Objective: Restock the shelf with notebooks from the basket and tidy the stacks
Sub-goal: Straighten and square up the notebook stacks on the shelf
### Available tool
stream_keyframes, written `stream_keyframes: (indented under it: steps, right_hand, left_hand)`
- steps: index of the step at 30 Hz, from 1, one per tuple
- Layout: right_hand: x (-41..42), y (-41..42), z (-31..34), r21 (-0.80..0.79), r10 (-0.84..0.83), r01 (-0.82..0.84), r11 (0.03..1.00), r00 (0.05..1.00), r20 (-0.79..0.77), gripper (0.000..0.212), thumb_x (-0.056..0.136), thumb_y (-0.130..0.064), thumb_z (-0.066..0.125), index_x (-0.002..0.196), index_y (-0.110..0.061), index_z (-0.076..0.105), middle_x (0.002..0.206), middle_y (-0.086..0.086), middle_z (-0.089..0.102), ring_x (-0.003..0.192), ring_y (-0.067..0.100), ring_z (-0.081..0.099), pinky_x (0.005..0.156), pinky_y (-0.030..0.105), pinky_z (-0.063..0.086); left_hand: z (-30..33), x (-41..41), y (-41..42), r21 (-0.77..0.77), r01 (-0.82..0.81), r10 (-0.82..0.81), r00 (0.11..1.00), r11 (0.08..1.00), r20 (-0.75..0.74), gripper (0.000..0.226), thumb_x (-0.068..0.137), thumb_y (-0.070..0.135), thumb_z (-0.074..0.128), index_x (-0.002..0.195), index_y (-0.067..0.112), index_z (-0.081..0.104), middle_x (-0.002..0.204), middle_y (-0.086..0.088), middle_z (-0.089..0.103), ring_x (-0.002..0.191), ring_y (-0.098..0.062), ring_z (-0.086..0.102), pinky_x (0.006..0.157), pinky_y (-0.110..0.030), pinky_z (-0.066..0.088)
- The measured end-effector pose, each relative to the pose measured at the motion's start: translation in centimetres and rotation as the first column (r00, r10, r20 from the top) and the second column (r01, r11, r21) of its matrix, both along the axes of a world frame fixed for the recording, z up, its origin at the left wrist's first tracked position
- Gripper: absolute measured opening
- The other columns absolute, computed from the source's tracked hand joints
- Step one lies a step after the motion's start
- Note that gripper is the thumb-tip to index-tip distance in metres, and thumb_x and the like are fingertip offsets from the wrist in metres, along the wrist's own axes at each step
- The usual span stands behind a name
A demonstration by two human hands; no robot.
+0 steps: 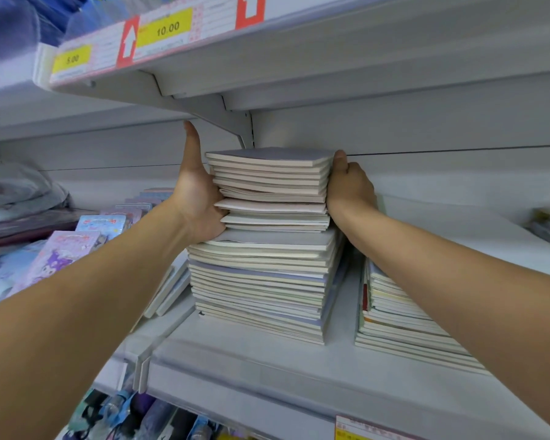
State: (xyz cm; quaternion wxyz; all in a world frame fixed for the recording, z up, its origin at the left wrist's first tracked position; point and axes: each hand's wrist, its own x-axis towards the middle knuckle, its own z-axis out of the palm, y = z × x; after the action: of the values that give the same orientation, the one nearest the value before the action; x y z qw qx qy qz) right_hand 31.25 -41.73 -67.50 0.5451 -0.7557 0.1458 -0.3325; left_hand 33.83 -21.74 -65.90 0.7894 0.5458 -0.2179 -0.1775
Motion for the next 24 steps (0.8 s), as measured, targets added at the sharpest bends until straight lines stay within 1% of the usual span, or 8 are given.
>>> stream_keyframes:
  steps: [6,9,11,14,16,19,21,24]
  right_hand:
    - [0.1,0.0,-0.3,0.000,0.030,-0.030,1.000,0.999,0.014,0.062,0.108,-0.045,0.016,0.126,-0.005,0.060,0.130,0.018,0.061,0.120,0.035,0.055,0.105,0.040,0.041]
    - [-0.1,0.1,-0.1,0.107,0.025,-0.034,0.994,0.997,0.077,0.064,0.106,-0.049,0.017,0.130,-0.008,0.058,0.133,0.016,0.060,0.122,0.034,0.055,0.108,0.042,0.040]
    - [-0.3,0.2,0.2,0.260,0.057,-0.085,0.962,0.992,0.117,0.072,0.101,-0.062,0.018,0.138,-0.012,0.054,0.140,0.009,0.057,0.127,0.031,0.053,0.112,0.043,0.038]
    - [-0.2,-0.1,0.4,0.416,0.249,-0.298,0.859,0.954,0.169,0.126,0.051,-0.106,0.029,0.144,-0.025,0.051,0.144,0.001,0.056,0.130,0.024,0.053,0.115,0.044,0.035]
    - [1.3,-0.9,0.0,0.452,0.353,-0.417,0.789,0.909,0.221,0.145,0.023,-0.109,0.038,0.145,-0.032,0.049,0.145,-0.001,0.055,0.132,0.023,0.053,0.117,0.045,0.033]
    - [0.0,-0.5,0.5,0.442,0.444,-0.509,0.739,0.861,0.249,0.122,0.045,-0.105,0.040,0.138,-0.028,0.057,0.131,0.003,0.067,0.119,0.024,0.064,0.112,0.045,0.040]
    - [-0.1,-0.6,0.5,0.426,0.475,-0.536,0.728,0.844,0.249,0.104,0.066,-0.097,0.032,0.133,-0.022,0.062,0.120,0.006,0.072,0.109,0.026,0.070,0.107,0.044,0.046]
    - [0.2,-0.7,0.4,0.432,0.485,-0.549,0.715,0.835,0.260,0.102,0.070,-0.095,0.028,0.131,-0.021,0.063,0.115,0.008,0.074,0.105,0.028,0.071,0.104,0.044,0.048]
  left_hand:
    - [0.2,-1.6,-1.1,0.051,-0.241,0.239,0.970,0.969,0.046,0.098,0.067,0.088,0.048,0.125,0.012,0.065,0.117,-0.014,0.070,0.105,-0.034,0.068,0.096,-0.049,0.050]
    - [0.1,-2.2,-1.5,0.026,-0.381,0.380,0.924,0.924,0.030,0.104,0.049,0.094,0.054,0.123,0.022,0.065,0.114,-0.008,0.071,0.105,-0.030,0.068,0.099,-0.048,0.046]
    - [-0.1,-2.2,-2.1,0.069,-0.577,0.572,0.817,0.814,0.080,0.089,0.051,0.097,0.048,0.095,0.022,0.067,0.095,-0.009,0.070,0.090,-0.024,0.066,0.093,-0.037,0.044]
    - [-0.8,-3.1,-3.2,0.042,-0.838,0.767,0.516,0.543,0.382,0.068,0.088,0.073,0.033,0.067,0.010,0.046,0.064,-0.006,0.046,0.060,-0.016,0.042,0.060,-0.029,0.035]
    - [-1.1,-3.2,-3.7,0.018,-0.863,0.762,0.455,0.504,0.461,0.068,0.090,0.070,0.034,0.066,0.007,0.045,0.062,-0.008,0.044,0.056,-0.017,0.039,0.056,-0.030,0.033]
    - [-0.7,-2.2,-2.7,0.145,-0.772,0.680,0.620,0.619,0.392,0.064,0.078,0.078,0.047,0.065,0.015,0.042,0.066,0.000,0.043,0.061,-0.016,0.041,0.059,-0.033,0.034]
    - [-0.5,-2.3,-1.9,0.228,-0.584,0.520,0.806,0.779,0.283,0.074,0.063,0.084,0.058,0.091,0.017,0.057,0.090,0.003,0.058,0.085,-0.015,0.055,0.078,-0.032,0.044]
    - [-1.2,-1.2,-0.5,0.230,-0.323,0.245,0.918,0.918,0.312,0.080,0.058,0.045,0.089,0.124,0.012,0.057,0.122,-0.003,0.067,0.116,-0.021,0.062,0.101,-0.040,0.047]
